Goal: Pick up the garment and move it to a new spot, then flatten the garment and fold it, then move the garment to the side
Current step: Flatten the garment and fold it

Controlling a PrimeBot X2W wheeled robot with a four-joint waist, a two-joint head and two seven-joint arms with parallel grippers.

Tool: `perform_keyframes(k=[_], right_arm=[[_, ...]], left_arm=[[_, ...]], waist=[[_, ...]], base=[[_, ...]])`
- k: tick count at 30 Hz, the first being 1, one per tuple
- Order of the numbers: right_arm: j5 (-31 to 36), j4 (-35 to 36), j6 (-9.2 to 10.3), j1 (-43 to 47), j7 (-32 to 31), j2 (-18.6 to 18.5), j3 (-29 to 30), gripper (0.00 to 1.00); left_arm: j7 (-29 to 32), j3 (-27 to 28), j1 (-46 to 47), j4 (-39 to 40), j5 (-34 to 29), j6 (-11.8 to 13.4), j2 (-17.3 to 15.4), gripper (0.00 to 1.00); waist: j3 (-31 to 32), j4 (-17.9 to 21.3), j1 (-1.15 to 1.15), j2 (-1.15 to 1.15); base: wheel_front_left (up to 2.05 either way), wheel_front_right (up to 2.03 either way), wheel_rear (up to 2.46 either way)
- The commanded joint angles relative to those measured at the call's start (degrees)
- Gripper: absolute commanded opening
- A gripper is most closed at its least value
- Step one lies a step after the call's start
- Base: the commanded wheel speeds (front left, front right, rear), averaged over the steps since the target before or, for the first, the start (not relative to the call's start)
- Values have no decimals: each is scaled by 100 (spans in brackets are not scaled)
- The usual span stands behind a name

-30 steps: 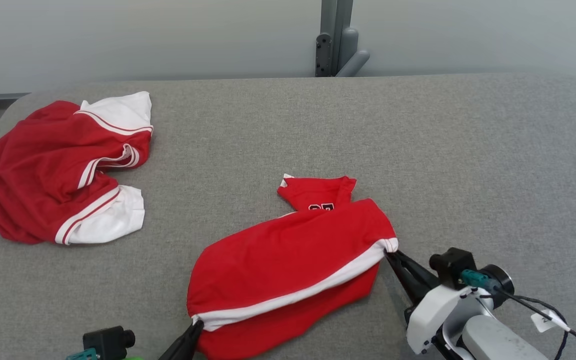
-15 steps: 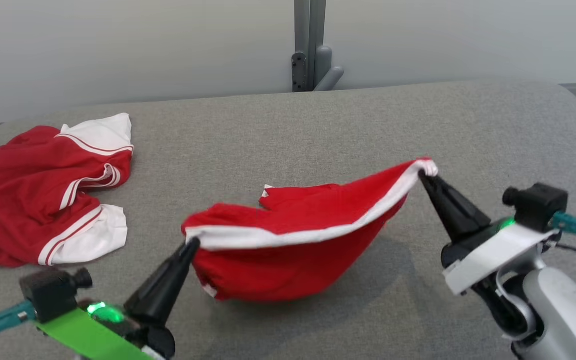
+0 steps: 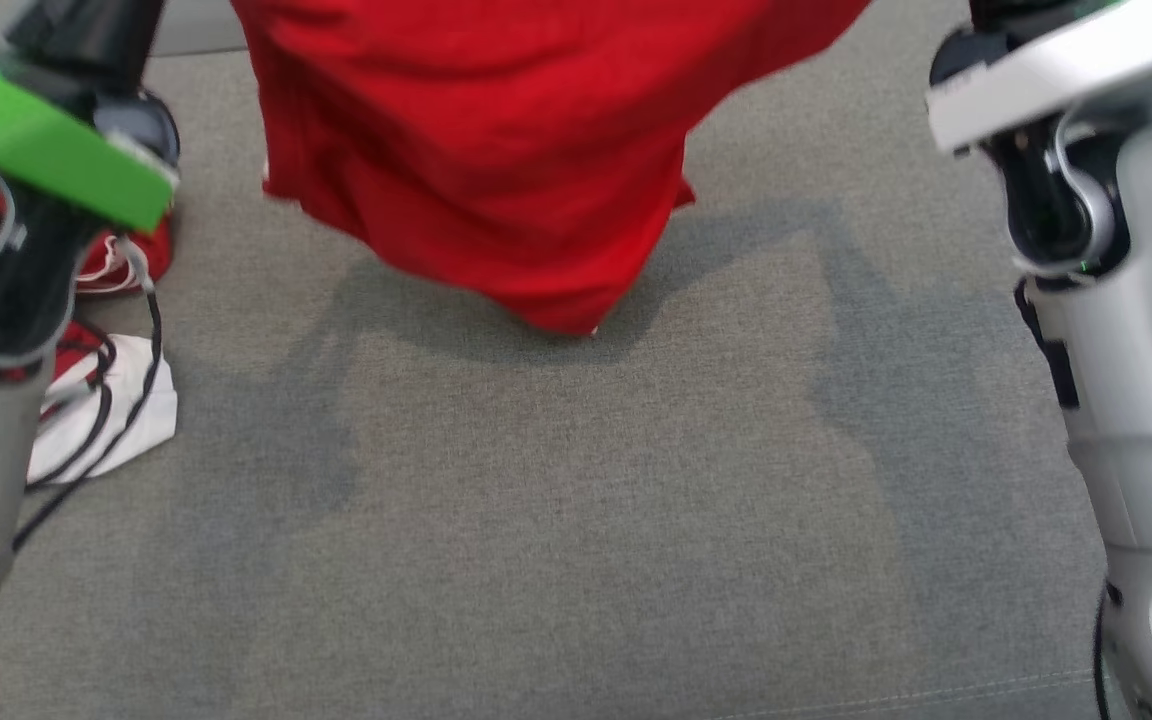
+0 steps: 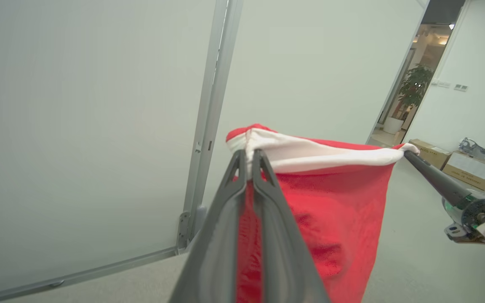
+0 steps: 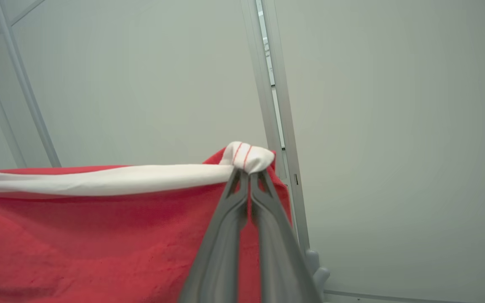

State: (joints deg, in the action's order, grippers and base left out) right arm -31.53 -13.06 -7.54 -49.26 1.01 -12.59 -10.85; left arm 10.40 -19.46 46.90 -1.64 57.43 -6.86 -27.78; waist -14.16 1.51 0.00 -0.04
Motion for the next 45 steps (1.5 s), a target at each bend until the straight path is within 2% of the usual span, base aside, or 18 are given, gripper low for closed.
perform_keyframes(k=[1,4,8,11,13,15,18,22,24,27,30,32,37,45], right_arm=[[180,-193,10,-290,192,123,120,0],[706,-997,11,-985,957,628,470,0],[1130,-1639,13,-1728,1395,888,777,0],[1403,-1333,16,-1890,1430,931,1005,0],[1375,-1017,13,-1536,1417,961,834,0],[1436,-700,11,-964,1418,969,615,0],[1562,-331,10,263,1420,958,373,0],[1642,-11,9,2005,1422,677,226,0],[1568,209,9,2580,1421,621,369,0],[1525,254,12,3585,1422,523,406,0],[1663,327,10,3903,1422,354,283,0],[1622,273,10,4325,1422,342,185,0],[1371,255,11,5114,1422,88,-179,0],[930,776,11,6283,1423,-335,-288,0]], left_arm=[[-154,15,339,-219,-120,-21,69,0],[-825,-69,1168,-1185,-617,-42,321,0],[-1882,-169,1909,-2271,-1027,-52,644,0],[-2428,-355,2145,-2741,-1216,-50,770,0],[-2531,-520,2055,-2810,-1277,-52,871,0],[-2568,-558,1655,-2594,-1409,-53,945,0],[-2562,-504,552,-2108,-1605,-54,1135,0],[-2562,-614,-948,-1672,-1762,-54,1200,0],[-2566,-749,-1487,-1488,-1753,-55,1213,0],[-2560,-863,-2490,-1389,-1662,-57,1203,0],[-2563,-905,-2796,-1235,-1766,-58,1122,0],[-2561,-927,-3345,-1215,-1794,-58,1123,0],[-2562,-593,-4521,-1072,-2058,-58,1142,0],[-2562,-239,-5813,-677,-2043,52,1447,0]], waist=[[-649,85,0,4],[-777,139,0,4],[-929,234,0,4],[-1010,271,0,4],[-1048,258,0,4],[-956,236,0,4],[-607,156,0,4],[-284,23,0,4],[-332,-48,0,4],[72,-55,0,4],[139,-59,0,4],[374,-58,0,4],[696,-37,0,4],[919,-138,0,4]], base=[[0,0,0],[0,0,0],[0,0,0],[0,0,0],[0,0,0],[0,0,0],[0,0,0],[0,0,0],[0,0,0],[0,0,0],[0,0,0],[0,0,0],[0,0,0],[0,0,0]])
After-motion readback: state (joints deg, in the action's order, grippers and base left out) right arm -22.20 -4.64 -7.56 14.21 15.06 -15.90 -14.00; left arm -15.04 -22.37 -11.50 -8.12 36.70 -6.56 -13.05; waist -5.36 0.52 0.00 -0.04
